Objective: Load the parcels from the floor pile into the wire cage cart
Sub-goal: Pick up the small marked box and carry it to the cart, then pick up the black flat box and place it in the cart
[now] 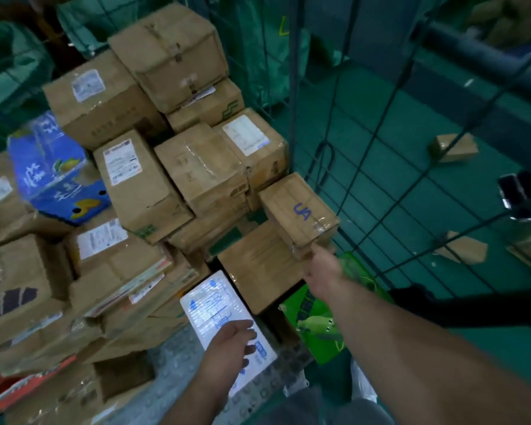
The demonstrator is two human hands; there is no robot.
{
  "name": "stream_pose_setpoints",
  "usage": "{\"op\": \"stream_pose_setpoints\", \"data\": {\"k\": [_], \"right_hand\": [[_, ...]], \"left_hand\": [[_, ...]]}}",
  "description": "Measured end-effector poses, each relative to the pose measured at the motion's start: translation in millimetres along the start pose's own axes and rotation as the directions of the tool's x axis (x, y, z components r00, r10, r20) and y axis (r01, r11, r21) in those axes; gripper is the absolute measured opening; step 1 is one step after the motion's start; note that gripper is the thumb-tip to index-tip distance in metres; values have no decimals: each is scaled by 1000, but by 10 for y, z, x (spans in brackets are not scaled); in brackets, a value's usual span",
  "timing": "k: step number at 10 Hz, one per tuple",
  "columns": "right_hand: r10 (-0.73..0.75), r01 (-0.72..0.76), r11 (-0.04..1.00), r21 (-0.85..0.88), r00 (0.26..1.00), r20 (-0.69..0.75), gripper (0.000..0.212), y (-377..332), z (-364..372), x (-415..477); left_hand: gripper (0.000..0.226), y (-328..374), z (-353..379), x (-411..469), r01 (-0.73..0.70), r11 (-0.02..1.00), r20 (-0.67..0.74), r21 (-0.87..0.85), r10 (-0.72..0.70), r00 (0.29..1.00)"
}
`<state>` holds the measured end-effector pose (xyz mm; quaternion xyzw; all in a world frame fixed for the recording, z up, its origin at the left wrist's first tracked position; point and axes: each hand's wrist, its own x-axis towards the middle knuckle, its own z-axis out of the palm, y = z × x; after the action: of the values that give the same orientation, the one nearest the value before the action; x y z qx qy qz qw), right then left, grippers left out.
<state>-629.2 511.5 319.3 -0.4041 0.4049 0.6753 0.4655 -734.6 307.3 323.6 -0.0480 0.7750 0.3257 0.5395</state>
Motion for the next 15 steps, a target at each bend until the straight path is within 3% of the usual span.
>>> {"op": "stream_pose_setpoints", "data": {"k": [1,2,3,5,6,8,10,11,15], "right_hand": [[-92,103,98,-990,991,94,20,-200,-194,-34],[-26,190,-264,-946,979,204,16,-639,-547,-142],[-28,130,-125,-984,990,135,17,-1118,-926,-455],[-302,216,81,-973,936,182,15,-2448,-1293,-1276],[-409,264,195,-945,897,166,17,-3206,-1466,-1499],[-548,376,353,-857,826,136,21,-4502,-1801,-1984],[-599,430,387,-816,790,132,22,-5821,-2118,-2305],[-621,424,412,-807,778,92,19,-6328,-2163,-2423],[-559,419,492,-763,824,92,19,-7275,-1603,-2135]], "left_hand": [[11,128,297,-29,-119,987,121,107,106,987],[14,225,794,-147,-268,926,283,266,191,940],[12,263,1417,-409,-356,838,426,414,167,889],[14,96,2525,-1103,-581,542,620,607,134,773],[31,-102,3107,-1383,-625,473,656,621,123,745],[10,-572,4245,-2073,-642,486,674,593,137,726],[15,-1096,5372,-2579,-640,537,719,550,86,690],[15,-1241,5825,-2755,-587,571,683,574,62,728],[16,-825,7040,-2537,-545,561,624,623,63,779]]}}
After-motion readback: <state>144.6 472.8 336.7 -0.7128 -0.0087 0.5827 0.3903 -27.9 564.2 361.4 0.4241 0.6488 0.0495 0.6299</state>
